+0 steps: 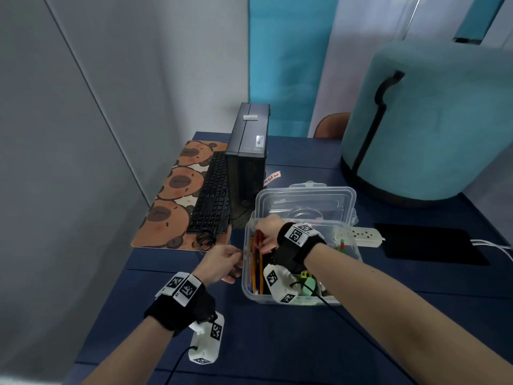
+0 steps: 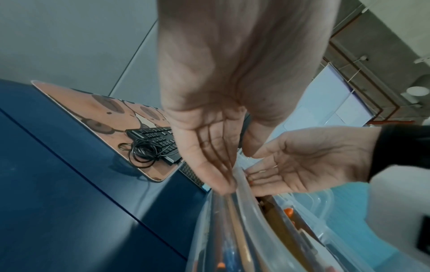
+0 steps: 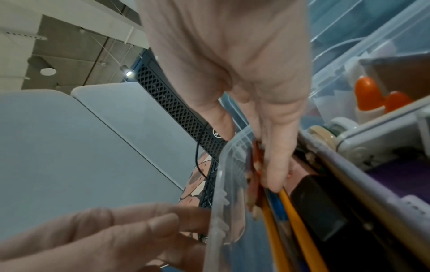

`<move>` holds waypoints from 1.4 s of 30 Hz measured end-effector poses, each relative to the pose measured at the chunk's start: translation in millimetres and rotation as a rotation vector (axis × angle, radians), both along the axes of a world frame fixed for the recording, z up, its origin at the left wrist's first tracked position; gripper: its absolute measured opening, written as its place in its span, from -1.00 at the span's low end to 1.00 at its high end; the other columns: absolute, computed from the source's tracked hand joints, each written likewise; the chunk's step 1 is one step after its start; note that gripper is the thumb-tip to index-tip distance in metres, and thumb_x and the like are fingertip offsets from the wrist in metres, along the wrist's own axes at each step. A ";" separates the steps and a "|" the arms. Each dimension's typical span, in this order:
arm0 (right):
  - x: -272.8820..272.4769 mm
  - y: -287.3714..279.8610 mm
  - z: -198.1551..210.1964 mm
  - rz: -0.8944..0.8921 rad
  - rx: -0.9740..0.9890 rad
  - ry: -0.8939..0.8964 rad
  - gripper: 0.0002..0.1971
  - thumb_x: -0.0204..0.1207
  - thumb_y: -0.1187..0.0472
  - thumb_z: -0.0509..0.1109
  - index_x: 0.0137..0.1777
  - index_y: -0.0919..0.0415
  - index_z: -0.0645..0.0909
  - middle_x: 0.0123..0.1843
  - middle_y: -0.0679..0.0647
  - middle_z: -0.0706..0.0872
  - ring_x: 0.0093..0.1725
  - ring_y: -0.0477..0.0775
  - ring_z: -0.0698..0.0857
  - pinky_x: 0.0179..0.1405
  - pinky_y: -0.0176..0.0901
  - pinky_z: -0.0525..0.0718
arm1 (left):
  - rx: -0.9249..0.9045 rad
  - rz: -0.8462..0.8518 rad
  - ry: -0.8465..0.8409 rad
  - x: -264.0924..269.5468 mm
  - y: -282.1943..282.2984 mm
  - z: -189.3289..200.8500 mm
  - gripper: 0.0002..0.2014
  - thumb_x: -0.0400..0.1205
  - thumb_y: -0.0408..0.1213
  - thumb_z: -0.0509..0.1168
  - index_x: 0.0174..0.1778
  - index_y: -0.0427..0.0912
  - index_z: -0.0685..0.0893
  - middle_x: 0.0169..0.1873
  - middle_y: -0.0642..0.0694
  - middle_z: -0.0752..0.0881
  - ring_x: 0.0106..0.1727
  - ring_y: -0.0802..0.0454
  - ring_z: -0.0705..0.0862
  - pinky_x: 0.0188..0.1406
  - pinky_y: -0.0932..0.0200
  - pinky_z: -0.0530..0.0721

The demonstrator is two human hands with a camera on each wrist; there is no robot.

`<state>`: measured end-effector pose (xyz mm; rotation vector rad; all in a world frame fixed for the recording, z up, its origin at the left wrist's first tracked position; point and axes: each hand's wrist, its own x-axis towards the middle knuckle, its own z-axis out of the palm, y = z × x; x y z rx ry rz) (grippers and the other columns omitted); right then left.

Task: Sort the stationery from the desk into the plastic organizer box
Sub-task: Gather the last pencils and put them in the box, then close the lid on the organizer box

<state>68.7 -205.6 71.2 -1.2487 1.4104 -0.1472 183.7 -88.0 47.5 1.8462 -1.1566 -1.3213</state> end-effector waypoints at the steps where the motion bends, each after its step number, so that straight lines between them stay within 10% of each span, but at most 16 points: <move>1: -0.1 0.3 1.9 0.001 -0.005 0.010 -0.71 0.64 0.15 0.29 -0.11 0.44 0.58 0.04 0.42 0.73 0.08 0.42 0.75 0.13 0.28 0.72 | -0.004 0.000 -0.007 -0.5 0.2 0.0 -0.78 0.74 -0.37 0.09 0.09 -0.29 0.65 -0.19 -0.18 0.68 -0.39 0.06 0.63 -0.43 0.26 0.70; 7: 1.2 1.0 5.8 0.030 -0.041 0.018 -0.59 0.69 0.11 0.24 0.30 0.48 0.55 0.23 0.40 0.69 0.21 0.36 0.71 0.25 0.17 0.67 | -0.020 -0.035 -0.125 -4.1 -0.2 1.5 -0.76 0.73 -0.35 0.11 0.18 -0.28 0.64 -0.14 -0.16 0.69 -0.36 0.06 0.64 -0.40 0.24 0.70; 12: -6.5 12.7 2.7 0.171 -0.105 -0.003 -0.61 0.67 0.31 0.12 0.42 0.52 0.45 0.37 0.46 0.57 0.32 0.43 0.62 0.25 0.17 0.67 | -0.234 -0.212 -0.698 -13.6 -6.2 -5.4 -0.57 0.68 -0.10 0.20 0.48 -0.08 0.41 0.36 -0.15 0.41 0.35 -0.13 0.50 0.32 -0.05 0.54; 16: -15.6 17.9 -4.9 0.158 -0.168 -0.053 -0.62 0.65 0.27 0.18 0.37 0.49 0.49 0.33 0.47 0.60 0.21 0.42 0.68 0.15 0.18 0.72 | -0.124 -0.354 -0.885 -26.8 -20.5 -1.5 -0.52 0.73 0.01 0.05 0.56 -0.06 0.33 0.57 -0.22 0.12 0.56 -0.27 0.21 0.51 -0.18 0.32; 21: -33.5 24.6 1.1 0.104 -0.139 -0.147 -0.66 0.67 0.29 0.21 0.32 0.53 0.51 -0.18 0.23 0.63 -0.20 0.14 0.60 0.25 0.21 0.63 | 0.066 -0.442 -0.859 -32.1 -30.5 -5.8 -0.47 0.73 0.10 -0.03 0.57 -0.06 0.37 0.66 -0.31 -0.14 0.65 -0.37 -0.02 0.63 -0.22 0.06; 28: -99.3 3.6 38.0 0.141 -0.259 -0.309 -0.74 0.66 0.23 0.28 0.31 0.26 0.58 0.17 0.27 0.72 -0.05 0.13 0.74 -0.20 -0.17 0.78 | -0.142 -0.121 -0.692 -25.1 -15.1 -14.6 -0.51 0.70 -0.06 0.13 0.55 -0.11 0.26 0.49 -0.26 0.33 0.41 -0.27 0.51 0.35 -0.10 0.53; 30: -118.7 -23.6 45.2 0.004 -0.537 -0.179 -0.80 0.64 0.30 0.26 0.21 0.17 0.60 0.13 0.22 0.71 -0.13 0.06 0.72 -0.31 -0.21 0.73 | -0.047 -0.135 -0.629 -20.4 -13.5 -17.8 -0.65 0.69 -0.07 0.15 0.33 -0.16 0.48 0.24 -0.23 0.60 0.18 -0.24 0.68 0.16 -0.09 0.65; 33: -140.5 -68.9 47.9 -0.080 -0.903 0.242 -0.68 0.56 0.34 0.26 0.29 0.16 0.59 0.21 0.19 0.60 0.14 0.17 0.65 0.15 -0.02 0.62 | -0.006 -0.156 -0.481 -17.9 -14.8 -21.8 -0.76 0.67 -0.20 0.15 0.16 -0.21 0.58 0.06 -0.22 0.71 -0.02 -0.18 0.75 -0.03 -0.12 0.75; 39: -142.9 -104.1 43.1 0.376 -0.784 0.713 -0.36 0.57 0.28 0.20 0.62 -0.12 0.20 0.63 0.02 0.28 0.59 0.19 0.21 0.48 0.36 0.23 | -0.045 -0.190 -0.441 -14.7 -21.8 -22.4 -0.77 0.68 -0.27 0.17 0.21 -0.09 0.64 0.04 -0.14 0.76 -0.06 -0.08 0.79 -0.12 0.05 0.80; 42: -133.5 -109.2 35.7 0.440 -0.713 0.805 -0.45 0.61 0.25 0.18 0.58 -0.08 0.26 0.54 0.03 0.45 0.58 0.20 0.28 0.52 0.49 0.04 | -0.044 -0.186 -0.442 -12.9 -24.6 -25.8 -0.76 0.68 -0.25 0.18 0.22 -0.03 0.64 0.01 -0.13 0.77 0.01 -0.08 0.77 0.01 0.01 0.76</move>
